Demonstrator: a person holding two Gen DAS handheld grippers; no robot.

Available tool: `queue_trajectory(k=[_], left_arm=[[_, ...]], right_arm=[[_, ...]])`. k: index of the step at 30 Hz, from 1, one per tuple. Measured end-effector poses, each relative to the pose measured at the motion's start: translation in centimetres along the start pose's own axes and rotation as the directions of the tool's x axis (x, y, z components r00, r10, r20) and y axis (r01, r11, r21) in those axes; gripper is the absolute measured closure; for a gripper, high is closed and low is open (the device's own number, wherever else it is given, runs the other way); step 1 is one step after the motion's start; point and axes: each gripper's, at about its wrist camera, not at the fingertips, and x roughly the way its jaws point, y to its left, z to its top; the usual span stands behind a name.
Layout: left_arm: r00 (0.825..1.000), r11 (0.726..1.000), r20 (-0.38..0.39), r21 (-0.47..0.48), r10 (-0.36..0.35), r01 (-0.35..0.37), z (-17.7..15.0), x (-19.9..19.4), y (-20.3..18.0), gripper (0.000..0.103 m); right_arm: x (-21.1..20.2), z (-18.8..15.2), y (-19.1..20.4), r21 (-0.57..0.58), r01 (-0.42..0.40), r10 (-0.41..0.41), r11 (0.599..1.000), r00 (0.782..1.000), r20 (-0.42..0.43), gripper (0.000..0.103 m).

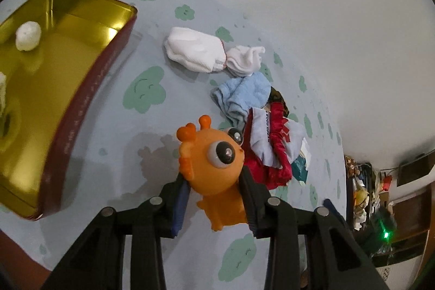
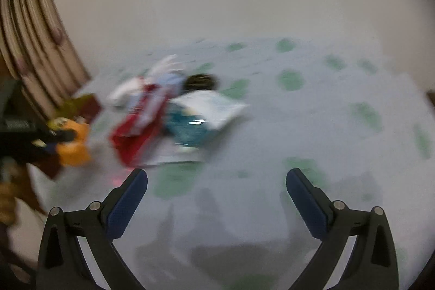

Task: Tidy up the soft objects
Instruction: 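Lift the orange toy with the left gripper while the right gripper grasps the red-and-white cloth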

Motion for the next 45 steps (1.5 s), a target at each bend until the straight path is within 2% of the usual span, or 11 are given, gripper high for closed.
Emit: queue_trajectory(k=[2, 5, 9, 19, 29, 31, 33, 35, 36, 38, 45], left_arm=[[1.0, 1.0, 0.014, 0.02, 0.009, -0.009, -0.4, -1.0, 0.0, 0.067], [0.999, 0.998, 0.035, 0.057, 0.011, -0.013, -1.0, -2.6, -0.3, 0.067], [0.997, 0.993, 0.073, 0.11, 0.02, -0.028, -1.8, -4.4, -0.9, 0.067], [0.993, 0.987, 0.117, 0.156, 0.027, -0.045, -2.4, -6.7, -0.4, 0.066], [0.991, 0.983, 0.123, 0.168, 0.048, -0.068, -2.7, -6.9, 0.1, 0.065], [0.992, 0.983, 0.121, 0.169, 0.044, -0.065, -2.8, -7.0, 0.2, 0.065], [0.992, 0.983, 0.118, 0.169, 0.046, -0.066, -2.8, -7.0, 0.2, 0.065], [0.991, 0.984, 0.121, 0.163, 0.05, -0.07, -2.9, -7.1, 0.3, 0.064], [0.991, 0.985, 0.123, 0.157, 0.052, -0.071, -3.0, -7.2, 0.4, 0.064], [0.991, 0.986, 0.126, 0.154, 0.052, -0.071, -3.1, -7.4, 0.5, 0.064], [0.984, 0.981, 0.161, 0.163, 0.079, -0.105, -3.5, -9.0, 0.6, 0.063]], right_arm=[[0.4, 0.9, 1.7, -0.001, -0.042, 0.042, 0.999, 0.999, 0.014, 0.001], [1.4, 2.6, 4.7, -0.058, -0.042, 0.044, 0.997, 0.998, 0.033, 0.001], [4.2, 4.2, 7.2, -0.104, -0.037, 0.036, 0.994, 0.999, -0.018, 0.0], [8.0, 5.0, 7.8, -0.076, 0.002, -0.008, 0.997, 0.997, -0.075, 0.0], [10.0, 5.6, 9.5, -0.15, 0.051, -0.065, 0.987, 0.994, -0.088, 0.001], [10.3, 5.5, 10.0, -0.18, 0.071, -0.088, 0.981, 0.992, -0.087, 0.007], [10.6, 5.3, 10.9, -0.235, 0.106, -0.127, 0.966, 0.989, -0.076, 0.044], [10.6, 5.2, 11.3, -0.259, 0.122, -0.144, 0.958, 0.988, -0.065, 0.063], [10.7, 5.2, 11.2, -0.257, 0.114, -0.136, 0.96, 0.988, -0.068, 0.078], [10.7, 5.1, 11.0, -0.251, 0.101, -0.124, 0.963, 0.989, -0.079, 0.095], [6.1, 4.1, 10.7, -0.18, 0.026, -0.029, 0.983, 0.999, -0.015, 0.095]])
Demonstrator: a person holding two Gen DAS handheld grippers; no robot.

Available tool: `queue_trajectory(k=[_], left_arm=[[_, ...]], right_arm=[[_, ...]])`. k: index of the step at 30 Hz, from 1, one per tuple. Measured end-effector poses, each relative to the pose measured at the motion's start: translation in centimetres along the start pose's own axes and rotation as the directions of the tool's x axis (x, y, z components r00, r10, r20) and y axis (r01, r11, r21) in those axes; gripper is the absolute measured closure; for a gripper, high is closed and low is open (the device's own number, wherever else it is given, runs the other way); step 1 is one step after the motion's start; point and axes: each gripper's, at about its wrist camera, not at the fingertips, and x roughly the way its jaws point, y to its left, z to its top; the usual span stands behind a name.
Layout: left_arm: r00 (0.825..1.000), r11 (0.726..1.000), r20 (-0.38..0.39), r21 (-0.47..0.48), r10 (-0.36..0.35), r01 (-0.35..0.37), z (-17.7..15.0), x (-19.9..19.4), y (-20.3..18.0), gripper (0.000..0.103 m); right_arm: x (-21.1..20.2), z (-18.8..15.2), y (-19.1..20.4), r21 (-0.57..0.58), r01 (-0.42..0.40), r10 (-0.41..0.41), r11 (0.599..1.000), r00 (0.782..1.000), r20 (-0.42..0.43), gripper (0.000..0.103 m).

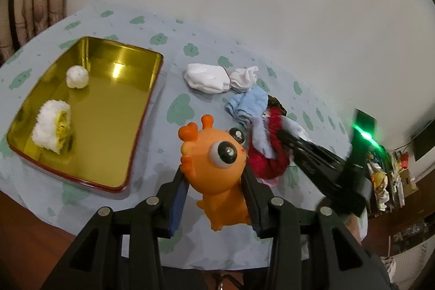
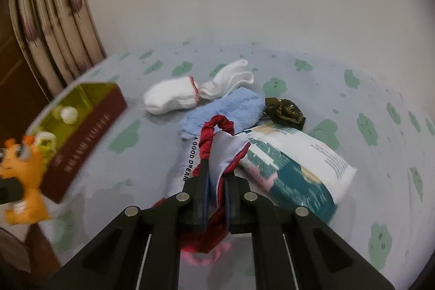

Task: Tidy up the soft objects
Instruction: 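Lift the orange toy with the left gripper while the right gripper grasps the red-and-white cloth, then carry the orange toy and red-and-white cloth over the tin with both grippers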

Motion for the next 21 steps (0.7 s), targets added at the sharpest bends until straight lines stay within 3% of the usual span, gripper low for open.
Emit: queue_trajectory(k=[7, 13, 21], left_arm=[[0.998, 0.999, 0.053, -0.009, 0.041, -0.041, 0.9, -2.9, 1.3, 0.063], [0.988, 0.993, 0.098, -0.021, 0.121, -0.119, 3.2, -4.1, 3.4, 0.063], [0.972, 0.975, 0.08, -0.031, 0.22, -0.218, 8.4, -0.1, 7.9, 0.063]], right_arm=[[-4.3, -2.2, 0.2, 0.069, -0.089, 0.087, 0.994, 0.996, 0.033, 0.095], [-5.8, -3.3, 0.0, 0.102, -0.125, 0.122, 0.987, 0.992, 0.039, 0.095], [-7.1, -3.3, 0.0, 0.125, -0.158, 0.152, 0.98, 0.987, 0.058, 0.095]])
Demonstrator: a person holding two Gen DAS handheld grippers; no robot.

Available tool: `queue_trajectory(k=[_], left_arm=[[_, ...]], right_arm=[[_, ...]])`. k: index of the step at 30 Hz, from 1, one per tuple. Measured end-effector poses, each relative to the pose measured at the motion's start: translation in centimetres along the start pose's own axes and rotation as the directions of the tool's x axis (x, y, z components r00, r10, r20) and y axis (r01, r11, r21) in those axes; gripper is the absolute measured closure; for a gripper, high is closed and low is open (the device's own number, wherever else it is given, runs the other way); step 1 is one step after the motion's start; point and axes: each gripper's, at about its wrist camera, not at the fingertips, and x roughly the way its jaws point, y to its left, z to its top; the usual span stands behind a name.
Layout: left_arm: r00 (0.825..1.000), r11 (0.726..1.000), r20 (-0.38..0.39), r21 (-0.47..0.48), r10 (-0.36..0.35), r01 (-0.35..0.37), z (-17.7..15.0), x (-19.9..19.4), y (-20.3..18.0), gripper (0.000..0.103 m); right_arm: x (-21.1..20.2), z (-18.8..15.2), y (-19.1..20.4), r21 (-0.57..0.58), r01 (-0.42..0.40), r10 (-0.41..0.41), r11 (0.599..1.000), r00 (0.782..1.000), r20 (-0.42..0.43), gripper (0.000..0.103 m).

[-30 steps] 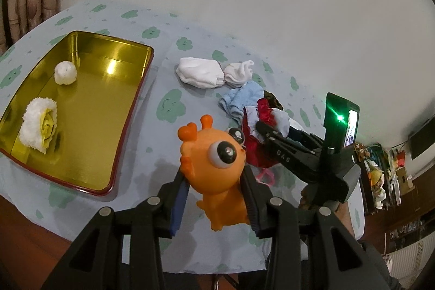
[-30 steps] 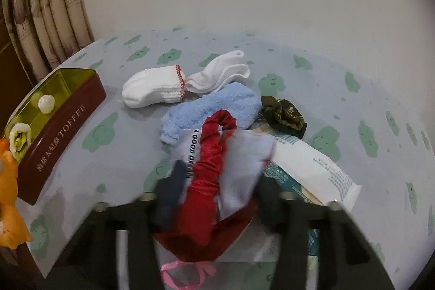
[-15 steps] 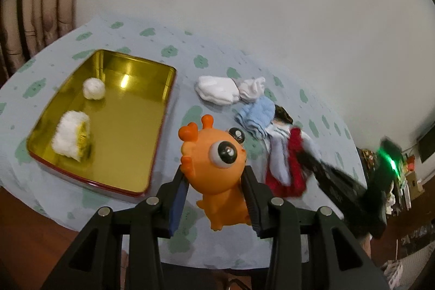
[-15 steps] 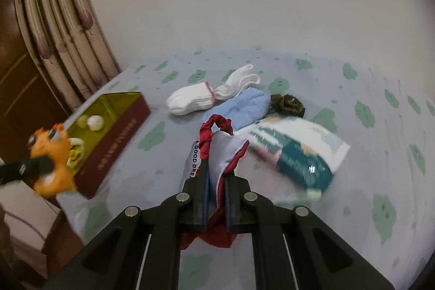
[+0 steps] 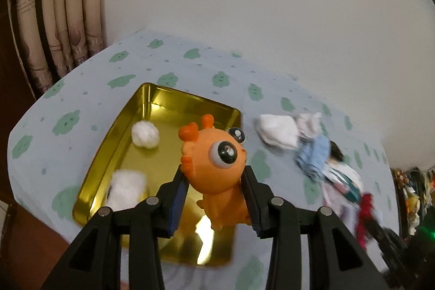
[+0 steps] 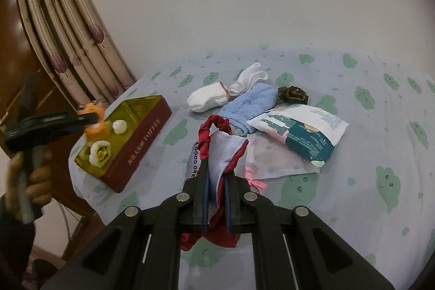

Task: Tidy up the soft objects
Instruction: 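Carry the orange toy and red-and-white cloth over the tin with both grippers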

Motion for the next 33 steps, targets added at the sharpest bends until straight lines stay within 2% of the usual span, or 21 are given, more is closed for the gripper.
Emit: queue_trajectory(k=[5, 9, 13, 16, 18, 19, 21, 22, 24, 26, 31, 33], left_arm=[[0.998, 0.999, -0.04, 0.015, 0.042, -0.042, 2.2, 4.5, 1.5, 0.063], [0.994, 0.997, -0.077, -0.008, 0.072, -0.073, 3.9, 7.5, 2.7, 0.063], [0.984, 0.994, -0.14, -0.019, 0.108, -0.112, 5.2, 10.6, 4.0, 0.062], [0.976, 0.985, -0.135, 0.001, 0.169, -0.171, 5.7, 11.4, 4.2, 0.06], [0.974, 0.984, -0.141, 0.007, 0.178, -0.179, 6.0, 11.8, 4.3, 0.059], [0.975, 0.984, -0.136, 0.003, 0.176, -0.177, 6.1, 11.9, 4.5, 0.058], [0.969, 0.976, -0.115, 0.015, 0.219, -0.219, 6.4, 12.0, 4.6, 0.055], [0.96, 0.965, -0.1, 0.03, 0.262, -0.26, 6.6, 11.9, 4.6, 0.049], [0.945, 0.946, -0.058, 0.063, 0.322, -0.318, 6.7, 11.6, 4.4, 0.048], [0.937, 0.936, -0.045, 0.078, 0.346, -0.342, 6.9, 11.2, 4.3, 0.048], [0.959, 0.96, 0.038, -0.014, 0.281, -0.281, 6.2, 6.4, 4.7, 0.048], [0.962, 0.964, 0.061, -0.036, 0.265, -0.263, 5.5, 4.4, 4.5, 0.048]], right_arm=[[-0.2, 0.1, 0.1, -0.005, 0.008, -0.008, 1.0, 1.0, 0.001, 0.095], [-0.3, 0.2, 0.1, -0.008, 0.01, -0.01, 1.0, 1.0, -0.005, 0.095], [-0.3, 0.3, 0.1, -0.004, 0.003, -0.003, 1.0, 1.0, -0.009, 0.095], [-0.2, 0.4, -0.1, -0.003, -0.001, 0.001, 1.0, 1.0, -0.014, 0.095], [-0.1, 0.4, -0.1, -0.001, -0.005, 0.005, 1.0, 1.0, -0.019, 0.095], [-0.1, 0.3, -0.1, 0.001, -0.007, 0.007, 1.0, 1.0, -0.02, 0.095], [0.0, 0.3, 0.0, 0.002, -0.011, 0.011, 1.0, 1.0, -0.024, 0.095], [0.1, 0.3, -0.1, 0.004, -0.012, 0.012, 1.0, 1.0, -0.025, 0.095], [0.1, 0.3, 0.0, 0.007, -0.018, 0.018, 1.0, 0.999, -0.028, 0.095], [0.1, 0.3, 0.1, 0.007, -0.019, 0.019, 1.0, 0.999, -0.03, 0.095], [0.1, 1.2, 1.0, 0.007, -0.053, 0.054, 0.999, 0.998, -0.022, 0.095], [0.0, 2.1, 2.0, -0.007, -0.079, 0.079, 0.997, 0.997, -0.013, 0.095]])
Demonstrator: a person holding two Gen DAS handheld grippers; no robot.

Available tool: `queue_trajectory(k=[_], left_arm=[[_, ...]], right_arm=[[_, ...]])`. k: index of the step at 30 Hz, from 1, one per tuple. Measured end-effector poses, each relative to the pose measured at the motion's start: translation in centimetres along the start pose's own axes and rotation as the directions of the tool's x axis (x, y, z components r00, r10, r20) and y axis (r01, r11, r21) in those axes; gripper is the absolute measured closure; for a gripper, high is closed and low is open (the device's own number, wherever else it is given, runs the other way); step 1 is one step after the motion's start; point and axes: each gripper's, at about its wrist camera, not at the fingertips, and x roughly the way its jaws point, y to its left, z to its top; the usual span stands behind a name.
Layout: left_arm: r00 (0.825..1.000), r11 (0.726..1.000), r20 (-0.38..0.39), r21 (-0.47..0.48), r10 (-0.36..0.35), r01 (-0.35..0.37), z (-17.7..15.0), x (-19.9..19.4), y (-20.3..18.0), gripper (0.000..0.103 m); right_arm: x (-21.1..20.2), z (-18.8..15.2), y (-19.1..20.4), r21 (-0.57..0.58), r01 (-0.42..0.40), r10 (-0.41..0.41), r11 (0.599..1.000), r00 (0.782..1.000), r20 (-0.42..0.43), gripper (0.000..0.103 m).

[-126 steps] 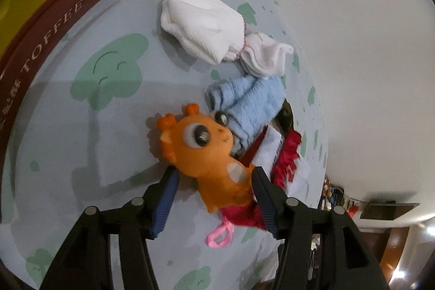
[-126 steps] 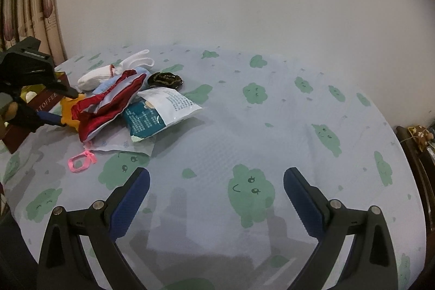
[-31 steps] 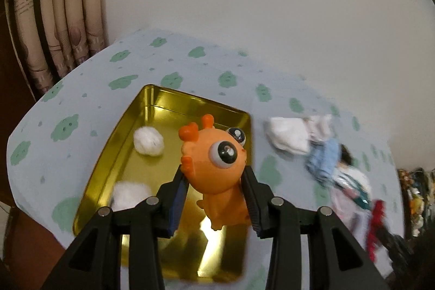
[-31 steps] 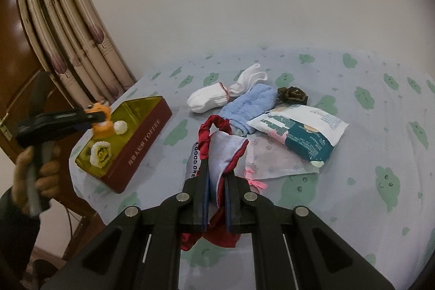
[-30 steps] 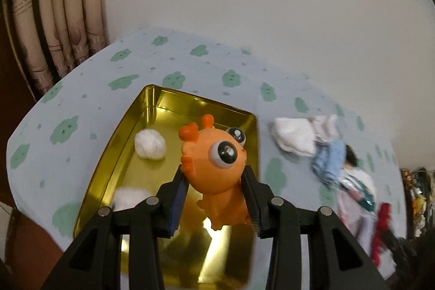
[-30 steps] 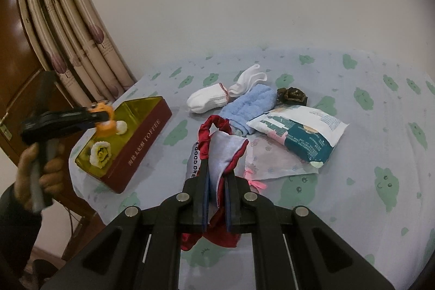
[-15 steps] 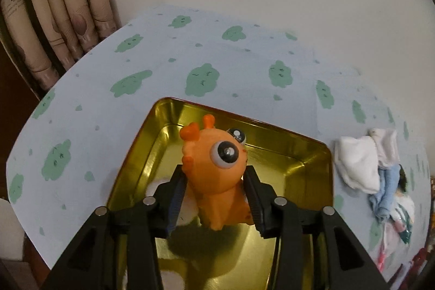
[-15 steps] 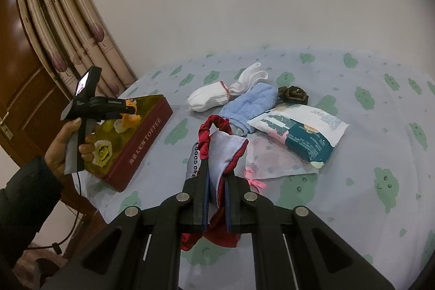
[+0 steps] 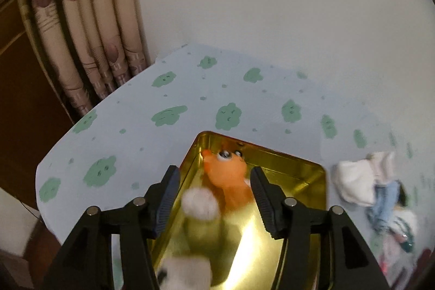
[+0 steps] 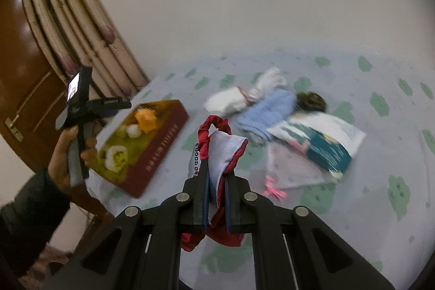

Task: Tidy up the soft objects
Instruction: 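Carry the orange toy and red-and-white cloth over the tin with both grippers, then release the orange toy and red-and-white cloth into the tin with both grippers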

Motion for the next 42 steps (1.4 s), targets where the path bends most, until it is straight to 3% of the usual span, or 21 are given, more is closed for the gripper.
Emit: queue_trajectory(k=[7, 10, 15, 21, 28, 32, 34, 36, 37, 38, 42], left_arm=[[0.997, 0.994, 0.066, -0.099, -0.029, 0.036, -6.0, -8.5, 3.0, 0.047], [0.996, 0.995, 0.087, -0.102, -0.003, 0.012, -8.7, -10.6, 3.6, 0.047], [0.987, 0.995, 0.158, -0.097, 0.028, -0.012, -12.0, -13.4, 4.0, 0.047], [0.98, 0.999, 0.198, -0.042, 0.023, -0.015, -12.9, -13.8, 3.3, 0.047], [0.991, 0.997, 0.121, -0.047, -0.05, 0.056, -13.3, -12.0, 3.9, 0.047], [0.991, 0.997, 0.122, -0.058, -0.052, 0.059, -13.2, -11.7, 4.2, 0.047], [0.991, 0.997, 0.126, -0.056, -0.05, 0.058, -13.1, -11.7, 4.2, 0.047], [0.992, 0.998, 0.121, -0.045, -0.045, 0.051, -13.2, -11.4, 4.0, 0.047], [0.993, 0.998, 0.114, -0.042, -0.045, 0.05, -13.2, -11.3, 3.9, 0.047], [0.993, 0.998, 0.11, -0.039, -0.047, 0.052, -13.2, -11.2, 3.8, 0.047], [0.993, 0.999, 0.117, -0.023, -0.034, 0.037, -13.4, -11.2, 3.5, 0.047]], right_arm=[[2.0, 4.1, 5.1, -0.055, -0.126, 0.127, 0.991, 0.992, 0.012, 0.095], [4.8, 6.2, 7.6, -0.04, -0.203, 0.202, 0.978, 0.979, -0.018, 0.095], [10.2, 8.6, 11.4, -0.035, -0.251, 0.247, 0.967, 0.965, -0.086, 0.095], [17.5, 9.8, 13.9, -0.055, -0.221, 0.209, 0.974, 0.963, -0.17, 0.093], [23.2, 9.4, 15.0, -0.104, -0.133, 0.107, 0.986, 0.967, -0.23, 0.092], [25.0, 8.8, 14.8, -0.112, -0.11, 0.079, 0.988, 0.965, -0.252, 0.088], [25.5, 8.5, 15.1, -0.139, -0.096, 0.058, 0.986, 0.965, -0.256, 0.081], [25.5, 8.5, 15.2, -0.162, -0.071, 0.032, 0.984, 0.972, -0.231, 0.044], [25.1, 8.6, 15.2, -0.162, -0.075, 0.041, 0.984, 0.978, -0.205, 0.038], [24.1, 8.8, 15.1, -0.166, -0.066, 0.04, 0.984, 0.987, -0.155, 0.033], [19.9, 9.6, 13.8, -0.168, -0.054, 0.054, 0.984, 0.999, -0.007, 0.031]])
